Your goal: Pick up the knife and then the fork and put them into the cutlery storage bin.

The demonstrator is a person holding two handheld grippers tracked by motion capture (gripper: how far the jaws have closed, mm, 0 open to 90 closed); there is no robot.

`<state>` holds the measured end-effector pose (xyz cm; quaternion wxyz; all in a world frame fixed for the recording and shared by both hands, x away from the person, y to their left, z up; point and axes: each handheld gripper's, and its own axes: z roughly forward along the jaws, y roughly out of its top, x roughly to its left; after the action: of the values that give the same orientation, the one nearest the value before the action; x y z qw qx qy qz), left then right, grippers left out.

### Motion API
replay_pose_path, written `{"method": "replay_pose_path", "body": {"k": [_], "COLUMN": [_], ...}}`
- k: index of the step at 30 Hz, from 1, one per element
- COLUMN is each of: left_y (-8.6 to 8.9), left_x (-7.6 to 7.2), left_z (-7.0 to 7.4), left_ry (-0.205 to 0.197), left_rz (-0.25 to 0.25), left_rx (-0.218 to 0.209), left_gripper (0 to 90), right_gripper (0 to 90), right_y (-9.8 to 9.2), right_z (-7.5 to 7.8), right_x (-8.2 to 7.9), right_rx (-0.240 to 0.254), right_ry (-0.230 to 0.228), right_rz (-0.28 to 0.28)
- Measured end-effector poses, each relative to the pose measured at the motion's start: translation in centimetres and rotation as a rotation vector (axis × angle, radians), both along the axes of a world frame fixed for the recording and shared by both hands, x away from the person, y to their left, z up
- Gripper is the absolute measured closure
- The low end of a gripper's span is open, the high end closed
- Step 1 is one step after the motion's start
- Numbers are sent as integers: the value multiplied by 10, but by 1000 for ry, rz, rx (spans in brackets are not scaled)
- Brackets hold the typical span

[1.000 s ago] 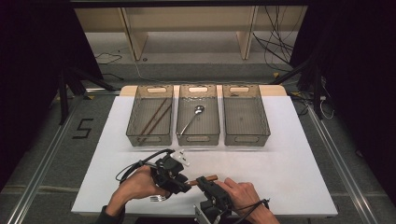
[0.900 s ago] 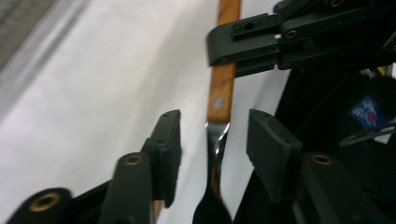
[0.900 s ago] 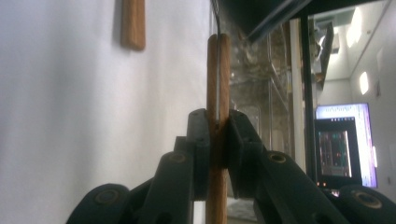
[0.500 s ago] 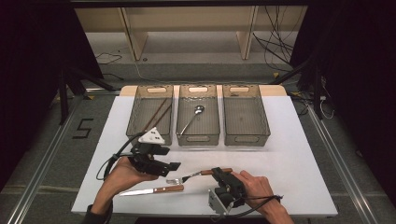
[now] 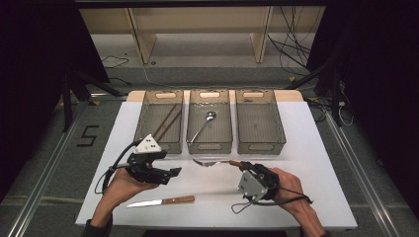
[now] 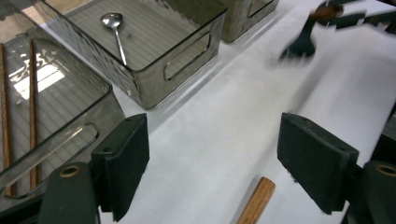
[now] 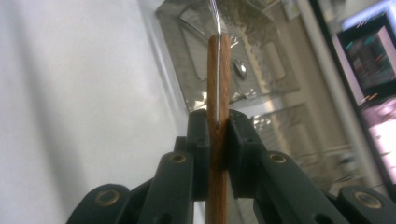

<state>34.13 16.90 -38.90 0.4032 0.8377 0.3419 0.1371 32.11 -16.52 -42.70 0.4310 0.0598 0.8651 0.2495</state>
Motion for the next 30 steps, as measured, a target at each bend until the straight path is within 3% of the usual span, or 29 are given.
{"method": "replay_pose_path", "body": {"k": [4, 7, 12, 14, 18, 21, 23, 27, 30], "left_y": [3, 4, 7, 8, 9, 8, 8, 10, 11], "left_x": [-3, -5, -6, -5, -6, -6, -6, -6, -6], "left_z": [-12, -20, -29, -33, -37, -40, -43, -45, -46], "left_ry": [-15, -32, -44, -36, -43, -37, -34, -28, -30], "left_rz": [26, 47, 68, 70, 75, 76, 80, 79, 87], "left_rx": [-40, -45, -13, -19, -18, 1, 2, 11, -5], "left_gripper": [231, 218, 208, 207, 206, 205, 205, 204, 201], "right_gripper": [812, 812, 812, 813, 812, 812, 813, 813, 813], "right_y": [-8, -16, -32, -39, -48, -51, -51, -52, -51], "right_z": [15, 24, 37, 41, 50, 53, 53, 49, 46], "right_x": [18, 35, 63, 74, 95, 110, 120, 138, 149], "right_rx": [125, 230, 408, 492, 606, 628, 613, 613, 619], "right_ry": [93, 186, 328, 383, 462, 497, 514, 548, 568], "right_rz": [-63, -114, -221, -257, -320, -388, -431, -479, -513]}}
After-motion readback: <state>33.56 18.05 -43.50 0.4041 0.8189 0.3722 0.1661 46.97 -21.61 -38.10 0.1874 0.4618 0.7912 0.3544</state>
